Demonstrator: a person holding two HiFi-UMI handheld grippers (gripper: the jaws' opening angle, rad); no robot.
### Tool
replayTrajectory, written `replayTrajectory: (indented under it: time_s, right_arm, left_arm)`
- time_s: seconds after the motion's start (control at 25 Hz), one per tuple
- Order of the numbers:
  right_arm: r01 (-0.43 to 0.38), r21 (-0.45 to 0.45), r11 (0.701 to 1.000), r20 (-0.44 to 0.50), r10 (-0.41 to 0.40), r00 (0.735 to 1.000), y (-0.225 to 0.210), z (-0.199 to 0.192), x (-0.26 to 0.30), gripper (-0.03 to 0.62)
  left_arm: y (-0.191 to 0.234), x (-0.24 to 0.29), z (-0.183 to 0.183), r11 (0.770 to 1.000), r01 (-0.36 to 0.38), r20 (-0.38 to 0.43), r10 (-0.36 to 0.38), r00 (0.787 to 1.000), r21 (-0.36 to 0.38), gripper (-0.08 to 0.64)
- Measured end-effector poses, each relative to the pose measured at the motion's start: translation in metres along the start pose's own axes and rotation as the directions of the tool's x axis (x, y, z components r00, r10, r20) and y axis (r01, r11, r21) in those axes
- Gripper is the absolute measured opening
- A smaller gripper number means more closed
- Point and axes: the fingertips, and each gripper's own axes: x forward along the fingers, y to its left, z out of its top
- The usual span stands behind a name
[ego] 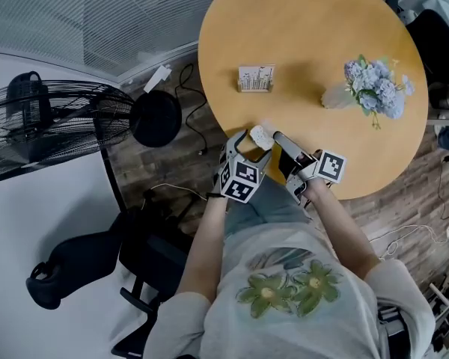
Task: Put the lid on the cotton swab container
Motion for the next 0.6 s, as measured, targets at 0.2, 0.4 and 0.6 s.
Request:
replayTrajectory:
  time_s: [0.2, 0.4, 0.6]
  right_arm:
    - [0.012, 0.013, 1.000, 0.006, -0.012, 1.000, -0.0047, 0.0003, -0.0016, 0.233]
    - [0.039, -0.011, 0.999, 0.002, -0.039, 0.999, -0.0102, -0.0008, -0.0044, 0.189]
    - [0.049, -0.053, 0.997, -0.007, -0.050, 0.999, -0.0093, -0.0024, -0.0038, 0.184]
  left_arm:
    - [-0.0006, 0.0022, -0.0015, 1.000, -0.001, 0.001, 0.001, 1.000, 0.008, 0.348]
    - [-0.0007, 0.0031, 0.0000, 1.000, -0.005, 0.000, 0.005, 1.000, 0.019, 0.348]
    - [-0.0014, 0.0035, 0.0002, 0.999, 0.003, -0.007, -0.003, 1.000, 0.043, 0.333]
